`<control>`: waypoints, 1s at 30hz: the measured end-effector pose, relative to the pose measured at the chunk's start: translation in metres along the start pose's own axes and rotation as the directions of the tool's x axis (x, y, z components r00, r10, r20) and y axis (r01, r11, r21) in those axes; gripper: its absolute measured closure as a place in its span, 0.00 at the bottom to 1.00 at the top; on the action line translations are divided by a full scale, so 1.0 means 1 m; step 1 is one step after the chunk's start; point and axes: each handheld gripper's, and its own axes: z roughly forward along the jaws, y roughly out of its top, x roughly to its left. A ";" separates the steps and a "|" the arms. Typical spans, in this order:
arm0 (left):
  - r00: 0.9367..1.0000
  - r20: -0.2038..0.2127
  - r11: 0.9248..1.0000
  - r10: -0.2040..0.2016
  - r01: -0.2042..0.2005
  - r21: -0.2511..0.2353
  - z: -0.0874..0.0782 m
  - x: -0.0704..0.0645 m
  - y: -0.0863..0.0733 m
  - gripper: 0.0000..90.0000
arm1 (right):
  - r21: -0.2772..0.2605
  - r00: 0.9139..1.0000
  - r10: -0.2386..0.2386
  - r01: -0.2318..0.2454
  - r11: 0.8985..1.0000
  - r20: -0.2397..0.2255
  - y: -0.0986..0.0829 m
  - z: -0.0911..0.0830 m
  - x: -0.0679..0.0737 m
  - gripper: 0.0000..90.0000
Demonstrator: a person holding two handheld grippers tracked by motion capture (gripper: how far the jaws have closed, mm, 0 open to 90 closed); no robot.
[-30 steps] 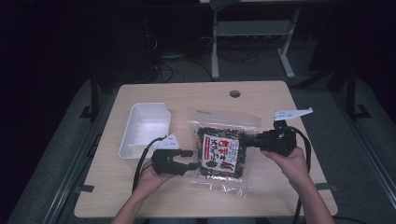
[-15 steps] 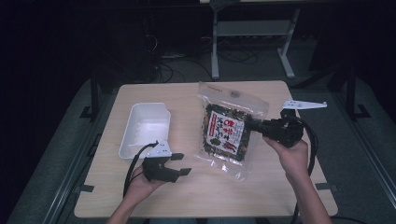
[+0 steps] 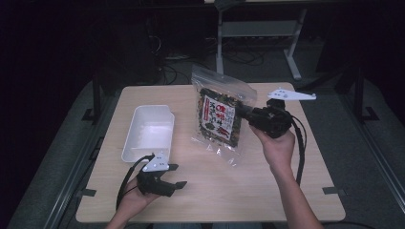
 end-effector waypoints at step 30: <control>0.999 -0.053 0.999 -0.009 0.011 0.040 -0.018 -0.002 -0.029 0.33 | -0.083 0.999 -0.044 0.042 0.996 -0.012 0.038 0.114 0.069 0.86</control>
